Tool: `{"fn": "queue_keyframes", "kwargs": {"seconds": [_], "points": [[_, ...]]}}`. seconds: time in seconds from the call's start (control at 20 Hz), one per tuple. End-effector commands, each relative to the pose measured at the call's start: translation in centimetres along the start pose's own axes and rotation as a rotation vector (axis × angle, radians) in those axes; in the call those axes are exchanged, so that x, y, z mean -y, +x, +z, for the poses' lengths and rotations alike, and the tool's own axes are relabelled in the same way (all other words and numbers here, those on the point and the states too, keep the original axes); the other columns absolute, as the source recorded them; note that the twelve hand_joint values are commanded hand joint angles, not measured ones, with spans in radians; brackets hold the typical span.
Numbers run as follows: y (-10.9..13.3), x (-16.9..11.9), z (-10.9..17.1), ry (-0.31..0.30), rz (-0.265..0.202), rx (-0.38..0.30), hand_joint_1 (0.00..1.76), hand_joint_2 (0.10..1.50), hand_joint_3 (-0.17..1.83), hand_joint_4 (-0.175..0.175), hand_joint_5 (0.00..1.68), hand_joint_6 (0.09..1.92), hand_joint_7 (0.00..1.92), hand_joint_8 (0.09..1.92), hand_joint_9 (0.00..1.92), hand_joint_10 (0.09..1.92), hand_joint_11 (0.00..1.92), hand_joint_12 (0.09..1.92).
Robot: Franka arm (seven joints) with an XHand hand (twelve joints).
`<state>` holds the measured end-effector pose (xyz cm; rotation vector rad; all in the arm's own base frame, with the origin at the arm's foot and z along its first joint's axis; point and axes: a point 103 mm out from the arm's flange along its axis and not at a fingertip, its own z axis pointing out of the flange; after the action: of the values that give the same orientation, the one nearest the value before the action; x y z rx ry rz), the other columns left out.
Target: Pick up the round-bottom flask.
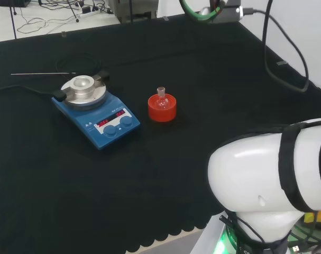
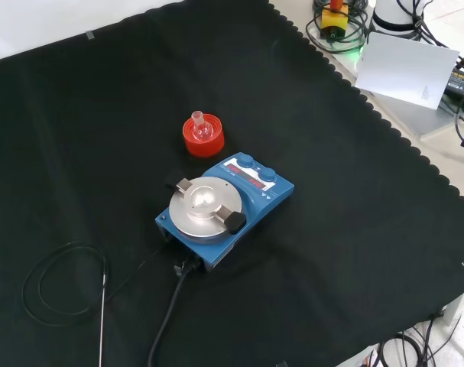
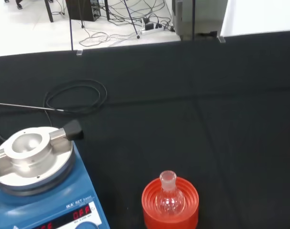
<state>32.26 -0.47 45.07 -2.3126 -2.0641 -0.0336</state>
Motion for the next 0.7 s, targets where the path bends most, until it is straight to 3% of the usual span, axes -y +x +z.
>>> {"fn": "queue_keyframes", "kwargs": {"seconds": [0.05, 0.25, 0.4, 0.7], "points": [[-2.4, -2.6, 6.0, 0.070, 0.052, -0.062, 0.15, 1.26, 0.30, -0.006, 0.38, 0.18, 0.14, 0.59, 0.27, 0.65, 0.05, 1.40], [-4.3, -4.9, 8.7, 0.109, 0.065, -0.083, 0.17, 1.25, 0.29, -0.007, 0.38, 0.18, 0.15, 0.59, 0.28, 0.65, 0.05, 1.41], [-6.2, -7.0, 10.8, 0.099, 0.057, -0.107, 0.21, 1.23, 0.28, -0.010, 0.38, 0.17, 0.15, 0.59, 0.29, 0.66, 0.05, 1.41], [-8.1, -10.0, 16.2, 0.134, 0.061, -0.158, 0.52, 1.09, 0.28, -0.016, 0.46, 0.17, 0.22, 0.62, 0.38, 0.66, 0.13, 1.40]]}}
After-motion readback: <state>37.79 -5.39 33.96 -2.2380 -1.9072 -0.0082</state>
